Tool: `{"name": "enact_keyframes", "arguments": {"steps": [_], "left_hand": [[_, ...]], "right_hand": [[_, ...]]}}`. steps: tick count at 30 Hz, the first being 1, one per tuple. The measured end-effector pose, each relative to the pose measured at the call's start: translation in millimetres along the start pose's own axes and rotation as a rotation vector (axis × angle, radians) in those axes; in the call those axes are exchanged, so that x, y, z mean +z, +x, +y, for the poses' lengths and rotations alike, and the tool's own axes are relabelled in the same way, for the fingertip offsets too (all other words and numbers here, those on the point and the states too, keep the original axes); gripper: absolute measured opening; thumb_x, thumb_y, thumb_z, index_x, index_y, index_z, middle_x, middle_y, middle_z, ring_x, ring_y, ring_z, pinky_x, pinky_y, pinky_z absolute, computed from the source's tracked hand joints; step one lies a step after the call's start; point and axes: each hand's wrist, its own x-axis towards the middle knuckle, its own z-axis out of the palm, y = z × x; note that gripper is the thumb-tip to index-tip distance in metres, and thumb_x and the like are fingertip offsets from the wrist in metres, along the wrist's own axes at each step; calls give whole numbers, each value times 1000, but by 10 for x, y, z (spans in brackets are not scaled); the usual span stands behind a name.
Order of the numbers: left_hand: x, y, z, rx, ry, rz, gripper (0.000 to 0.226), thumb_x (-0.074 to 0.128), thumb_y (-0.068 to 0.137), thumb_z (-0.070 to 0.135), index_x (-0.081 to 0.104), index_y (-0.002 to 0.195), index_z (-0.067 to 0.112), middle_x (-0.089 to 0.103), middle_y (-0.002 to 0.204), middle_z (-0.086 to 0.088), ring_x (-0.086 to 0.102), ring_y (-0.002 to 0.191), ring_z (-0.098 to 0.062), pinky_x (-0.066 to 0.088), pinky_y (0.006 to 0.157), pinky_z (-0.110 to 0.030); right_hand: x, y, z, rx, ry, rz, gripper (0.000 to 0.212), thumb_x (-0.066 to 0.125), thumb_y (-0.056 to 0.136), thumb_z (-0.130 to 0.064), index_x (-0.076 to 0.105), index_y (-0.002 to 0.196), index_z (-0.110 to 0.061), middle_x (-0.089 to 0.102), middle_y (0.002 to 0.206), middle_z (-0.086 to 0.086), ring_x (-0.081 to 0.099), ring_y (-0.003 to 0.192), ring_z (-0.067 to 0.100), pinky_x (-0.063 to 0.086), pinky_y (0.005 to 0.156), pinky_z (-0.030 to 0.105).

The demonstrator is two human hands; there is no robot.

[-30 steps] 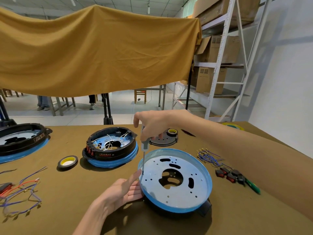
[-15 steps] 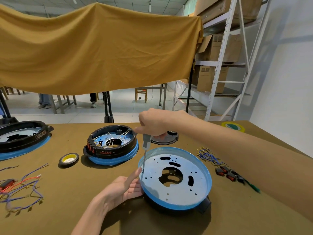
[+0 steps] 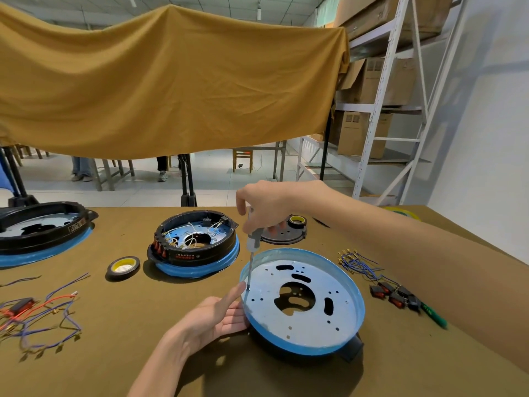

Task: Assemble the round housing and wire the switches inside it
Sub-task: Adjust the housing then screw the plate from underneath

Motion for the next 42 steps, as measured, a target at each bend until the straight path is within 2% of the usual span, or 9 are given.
{"name": "enact_keyframes", "arguments": {"steps": [3,7,15,19,24,28,33,37,42], "left_hand": [[7,-11,6,-2,-1,8,89,80,63,64,63,120,-1,78,108,-16,76,102,-28,63,82,-33],[54,-8,19,-8,-6,34,87,79,62,64,63,119,0,79,105,-15,77,99,-27,64,81,-33],[171,-29,33,-9,-142,147,83,83,57,55,61,113,-3,78,104,-19,75,102,-31,62,88,-39],[194,-39,31,-3,-207,158,77,84,60,50,60,110,-3,75,110,-23,73,104,-33,61,90,-41],[182,-34,8,9,-173,143,79,85,54,55,59,106,1,73,114,-21,72,106,-32,62,85,-37],[143,-9,5,-6,-206,130,85,88,55,50,60,114,-5,76,111,-22,74,105,-33,62,87,-40],[121,-8,3,-5,-155,114,91,88,48,56,59,113,-1,79,100,-17,78,93,-28,64,73,-34],[116,-10,8,-3,-135,100,95,88,48,57,60,118,-2,79,101,-17,78,94,-27,64,74,-34],[112,-19,0,4,-117,88,92,86,52,57,60,118,-2,79,102,-17,78,94,-28,64,73,-33]], "right_hand": [[23,-8,-26,22,-81,42,38,60,100,-42,59,115,-7,73,77,7,70,54,21,50,43,22],[-52,-61,-9,-23,79,-45,45,72,92,-20,46,128,-16,68,92,9,69,66,19,51,45,21],[-110,-126,52,1,121,-70,58,75,90,-23,41,136,-16,68,91,9,68,56,12,55,50,24],[-27,-96,59,41,-50,51,48,58,101,-38,52,130,0,77,81,13,74,61,29,60,53,34],[-88,-141,119,4,128,-18,57,73,90,-24,37,133,-19,66,97,10,65,65,19,54,49,23],[-3,-90,95,12,-63,81,42,57,102,-42,43,126,-11,73,82,8,72,64,26,62,58,40],[-71,-117,96,-34,119,-39,57,72,90,-18,33,132,-20,66,85,9,60,43,5,49,45,22],[-17,-63,71,-20,11,42,46,64,99,-40,39,127,-14,70,88,8,66,52,16,52,46,23],[-28,-45,74,-39,39,21,47,69,95,-28,40,130,-15,69,85,7,65,50,13,49,45,21]]}}
